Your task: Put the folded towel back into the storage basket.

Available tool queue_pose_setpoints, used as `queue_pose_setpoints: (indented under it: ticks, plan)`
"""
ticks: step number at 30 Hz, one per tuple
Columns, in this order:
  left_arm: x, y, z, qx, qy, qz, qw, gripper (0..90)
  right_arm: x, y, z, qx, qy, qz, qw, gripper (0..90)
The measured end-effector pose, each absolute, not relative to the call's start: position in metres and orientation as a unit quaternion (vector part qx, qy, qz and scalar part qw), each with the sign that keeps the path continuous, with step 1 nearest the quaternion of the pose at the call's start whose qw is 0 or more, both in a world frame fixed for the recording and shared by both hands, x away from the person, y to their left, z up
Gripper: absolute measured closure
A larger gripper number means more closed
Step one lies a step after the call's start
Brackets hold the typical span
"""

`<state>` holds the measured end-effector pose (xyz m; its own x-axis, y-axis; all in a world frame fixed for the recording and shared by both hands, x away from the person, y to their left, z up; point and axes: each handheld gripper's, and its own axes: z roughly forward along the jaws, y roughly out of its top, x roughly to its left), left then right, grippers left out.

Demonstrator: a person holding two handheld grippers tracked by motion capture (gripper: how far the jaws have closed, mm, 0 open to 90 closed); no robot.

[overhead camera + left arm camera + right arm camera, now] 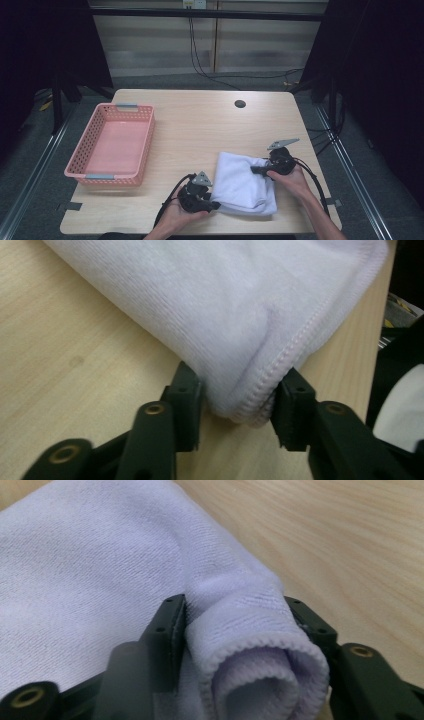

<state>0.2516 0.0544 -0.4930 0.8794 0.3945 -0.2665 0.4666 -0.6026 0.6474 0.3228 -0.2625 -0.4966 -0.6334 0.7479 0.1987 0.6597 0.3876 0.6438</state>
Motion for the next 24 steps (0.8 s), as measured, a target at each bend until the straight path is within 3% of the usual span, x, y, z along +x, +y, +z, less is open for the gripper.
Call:
queue_pose_setpoints:
  ticks: [3,10,16,24]
  plan:
    - [0.249,0.055,-0.493,0.895,0.236,-0.049,0.376,55.0,0.323,-0.262,-0.496,0.424,0.83,0.358,0.055,53.7]
    - [0.251,0.053,-0.491,0.891,0.231,-0.058,0.385,73.6,0.322,-0.26,-0.495,0.427,0.828,0.361,0.043,63.9]
    - [0.254,0.057,-0.479,0.876,0.234,-0.061,0.417,75.0,0.323,-0.26,-0.488,0.446,0.818,0.361,0.041,69.4]
    - [0.258,0.066,-0.461,0.862,0.232,-0.051,0.447,75.2,0.329,-0.257,-0.468,0.443,0.807,0.388,0.046,70.3]
